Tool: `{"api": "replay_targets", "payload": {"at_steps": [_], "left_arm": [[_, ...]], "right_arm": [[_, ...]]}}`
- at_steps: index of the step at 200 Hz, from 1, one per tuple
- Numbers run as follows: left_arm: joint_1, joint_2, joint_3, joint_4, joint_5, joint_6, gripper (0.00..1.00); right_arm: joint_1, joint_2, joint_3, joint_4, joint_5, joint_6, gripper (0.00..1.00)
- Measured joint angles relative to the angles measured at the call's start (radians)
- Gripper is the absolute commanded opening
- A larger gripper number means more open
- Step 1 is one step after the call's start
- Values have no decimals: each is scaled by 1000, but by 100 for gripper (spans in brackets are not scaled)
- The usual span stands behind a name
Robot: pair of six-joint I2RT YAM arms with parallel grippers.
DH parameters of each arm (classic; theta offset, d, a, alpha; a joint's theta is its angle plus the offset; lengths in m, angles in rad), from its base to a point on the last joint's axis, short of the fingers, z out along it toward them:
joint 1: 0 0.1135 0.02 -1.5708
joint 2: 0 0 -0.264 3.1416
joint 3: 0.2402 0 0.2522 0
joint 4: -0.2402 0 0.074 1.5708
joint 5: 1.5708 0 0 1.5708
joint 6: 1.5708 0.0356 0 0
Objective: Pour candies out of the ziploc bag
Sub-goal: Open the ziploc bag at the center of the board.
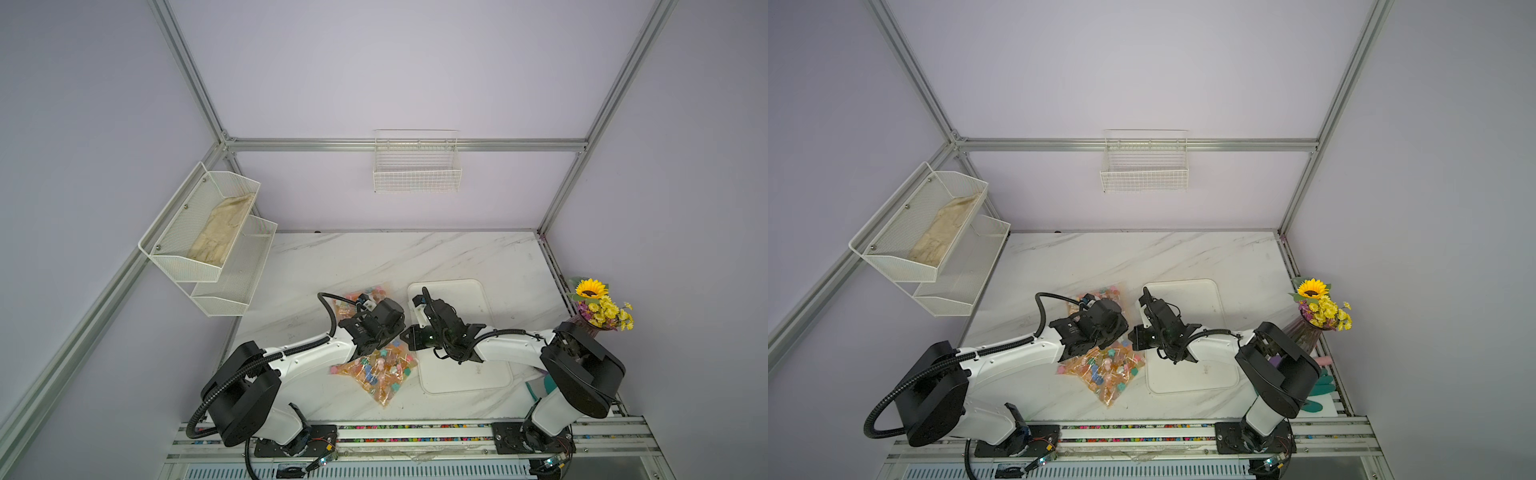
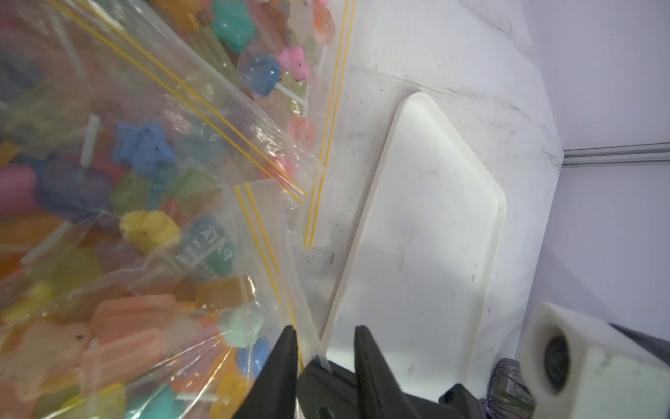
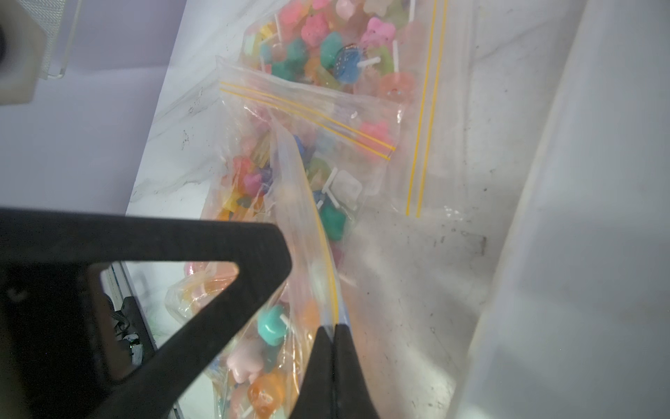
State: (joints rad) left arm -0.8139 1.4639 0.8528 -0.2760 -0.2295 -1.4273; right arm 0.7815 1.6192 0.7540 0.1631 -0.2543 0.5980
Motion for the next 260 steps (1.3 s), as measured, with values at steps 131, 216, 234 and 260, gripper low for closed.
{"api": "replay_targets", "payload": {"at_steps": [131, 216, 234, 260], "left_arm": [[0, 56, 2, -71, -1, -21, 26], [0, 97, 4, -73, 0, -20, 26], [0, 83, 4, -79, 0, -19, 26], [0, 46, 4, -81, -2, -20, 27]], "right_arm": [[0, 0, 0, 0, 2, 0, 0], [0, 0, 0, -2, 1, 0, 0], [0, 0, 0, -2, 1, 0, 0], [0, 0, 0, -1, -1, 0, 0]]}}
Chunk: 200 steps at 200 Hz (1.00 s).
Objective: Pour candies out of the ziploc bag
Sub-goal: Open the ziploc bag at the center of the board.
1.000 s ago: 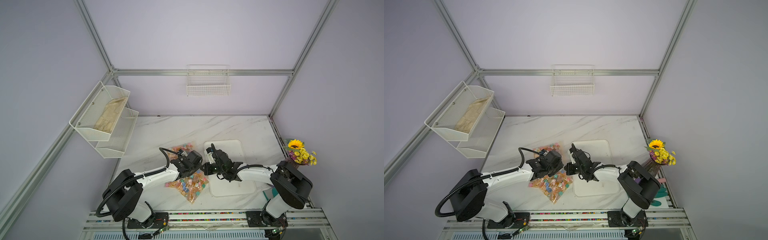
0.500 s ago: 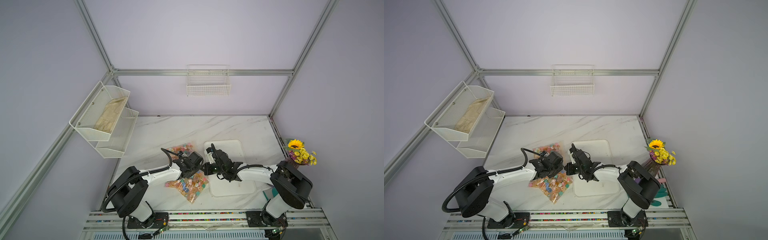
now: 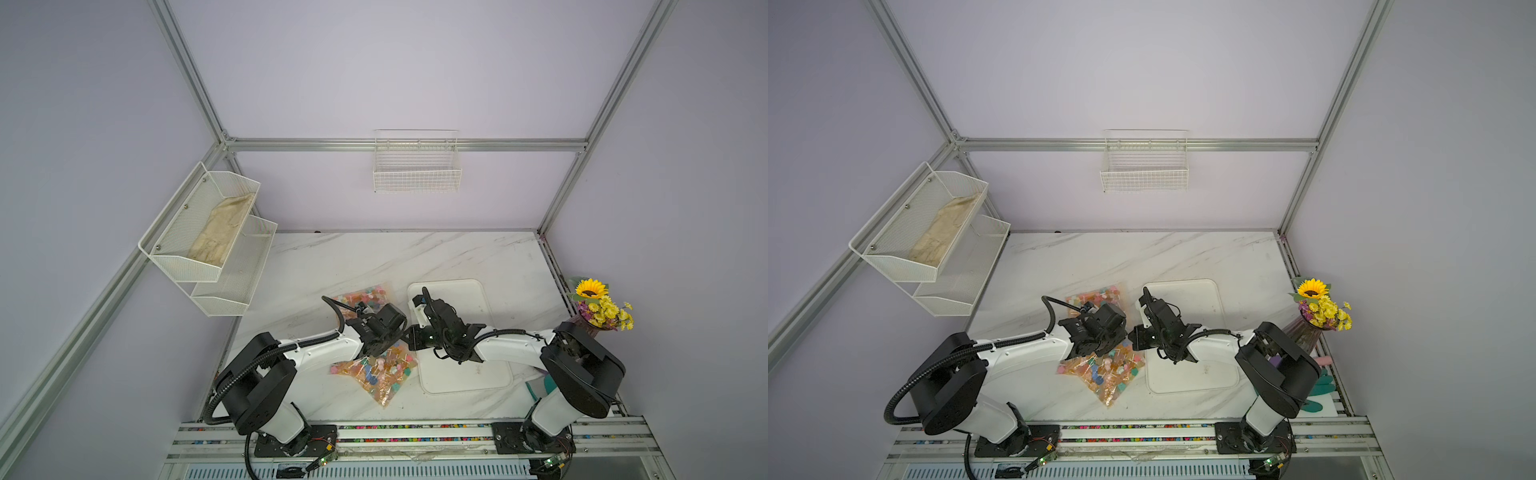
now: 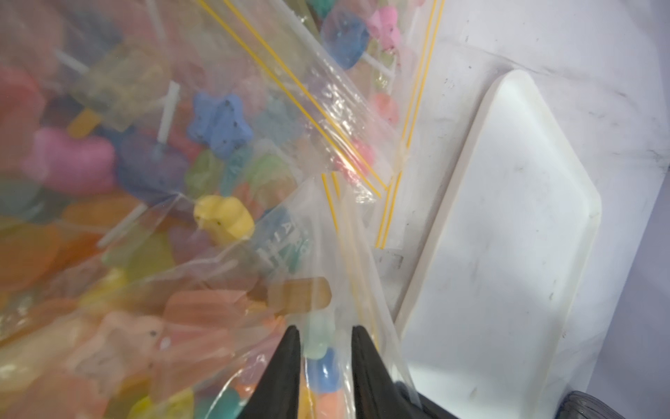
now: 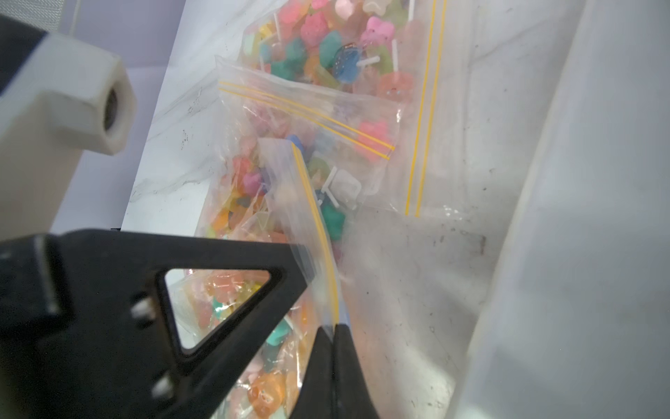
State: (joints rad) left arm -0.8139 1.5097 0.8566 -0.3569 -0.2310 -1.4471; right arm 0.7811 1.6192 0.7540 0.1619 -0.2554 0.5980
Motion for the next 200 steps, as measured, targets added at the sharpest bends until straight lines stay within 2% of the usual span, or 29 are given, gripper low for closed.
{"api": "replay_targets", "payload": {"at_steps": [200], "left_arm": [[0, 29, 25, 3, 0, 19, 27]], "right_arm": [[0, 3, 1, 0, -1, 0, 0]]}}
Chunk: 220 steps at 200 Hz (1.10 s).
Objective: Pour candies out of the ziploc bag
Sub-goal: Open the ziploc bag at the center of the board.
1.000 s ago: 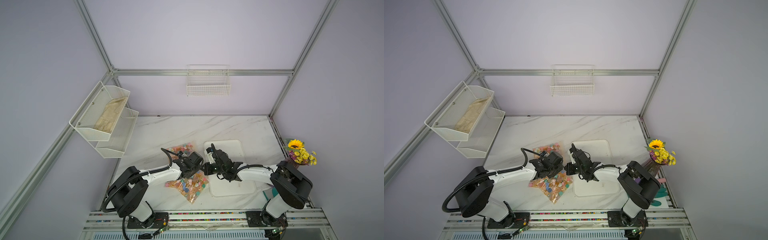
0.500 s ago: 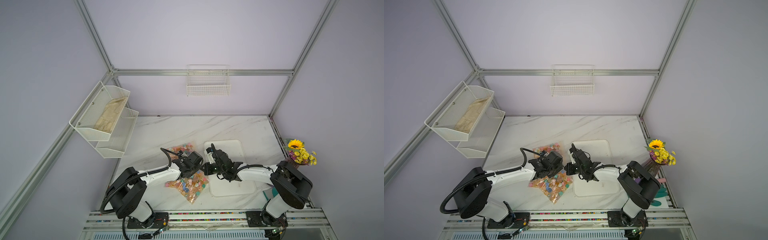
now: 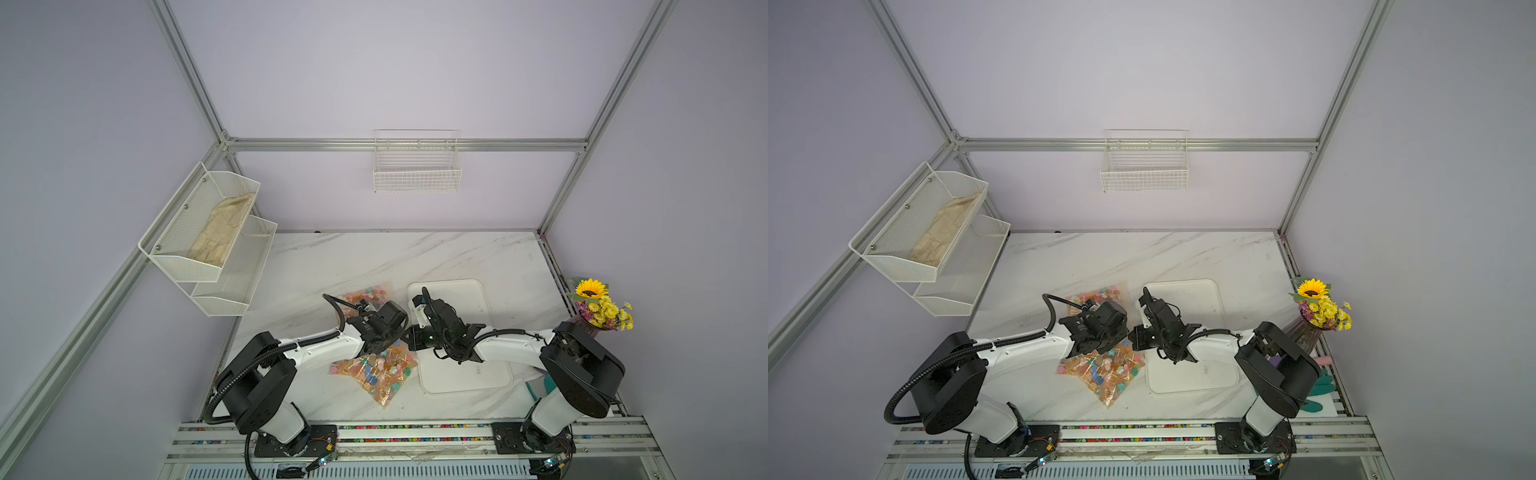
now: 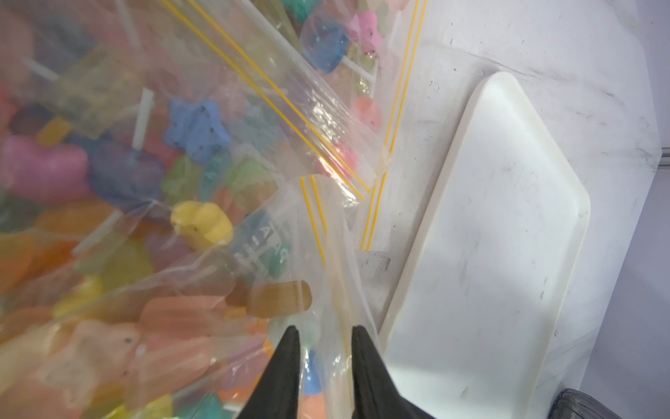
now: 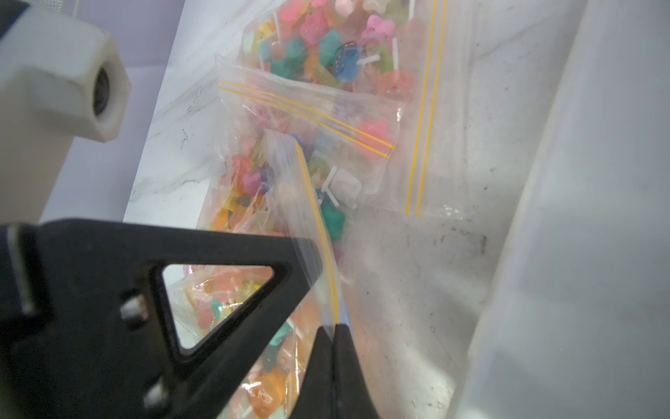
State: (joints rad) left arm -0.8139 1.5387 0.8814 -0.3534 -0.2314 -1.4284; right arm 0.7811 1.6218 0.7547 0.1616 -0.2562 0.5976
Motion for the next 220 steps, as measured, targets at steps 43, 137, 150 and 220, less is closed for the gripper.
{"api": "replay_targets", "payload": {"at_steps": [43, 137, 150, 220], "left_arm": [[0, 0, 0, 2, 0, 0, 26], [0, 2, 12, 27, 0, 8, 20], [0, 5, 12, 29, 0, 8, 20], [0, 8, 12, 32, 1, 8, 11]], "right_arm": [[0, 0, 0, 0, 0, 0, 0], [0, 0, 0, 0, 0, 0, 0], [0, 0, 0, 0, 0, 0, 0], [0, 0, 0, 0, 0, 0, 0]]}}
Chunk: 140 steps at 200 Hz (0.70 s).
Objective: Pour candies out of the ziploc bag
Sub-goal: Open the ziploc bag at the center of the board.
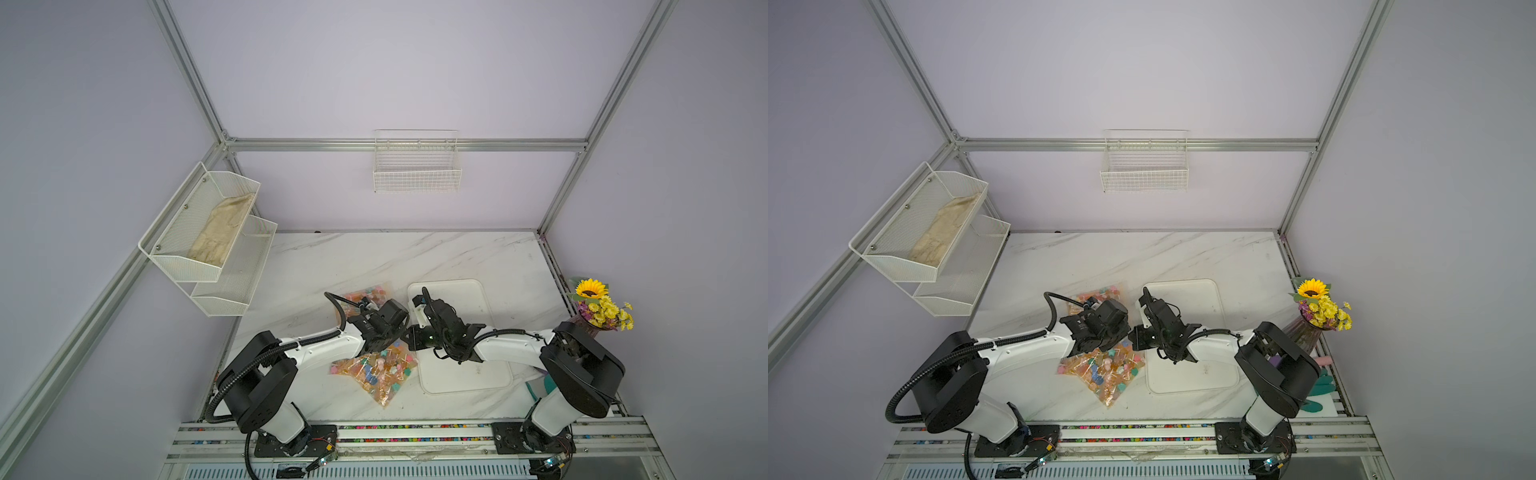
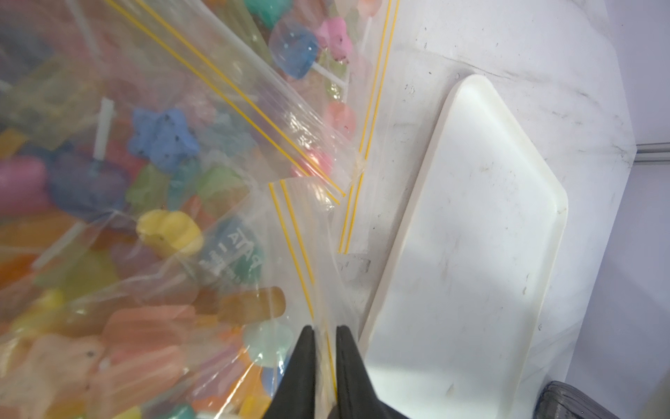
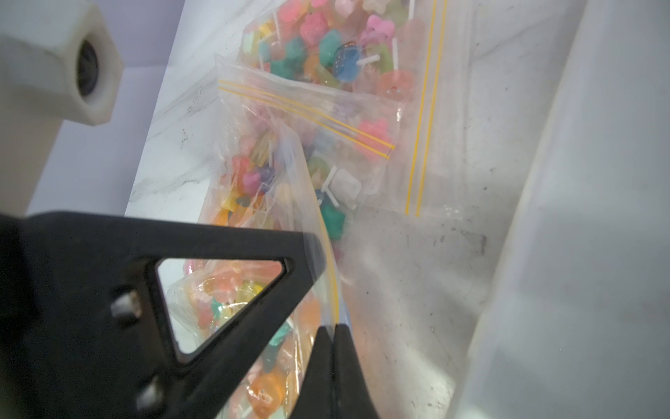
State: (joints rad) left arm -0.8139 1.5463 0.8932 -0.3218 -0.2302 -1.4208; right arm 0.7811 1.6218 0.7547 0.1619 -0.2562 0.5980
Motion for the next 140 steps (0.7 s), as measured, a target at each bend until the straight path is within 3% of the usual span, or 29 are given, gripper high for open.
{"api": "replay_targets", "payload": {"at_steps": [140], "left_arm": [[0, 30, 0, 15, 9, 0, 11]], "right_arm": [[0, 0, 0, -2, 0, 0, 0]]}}
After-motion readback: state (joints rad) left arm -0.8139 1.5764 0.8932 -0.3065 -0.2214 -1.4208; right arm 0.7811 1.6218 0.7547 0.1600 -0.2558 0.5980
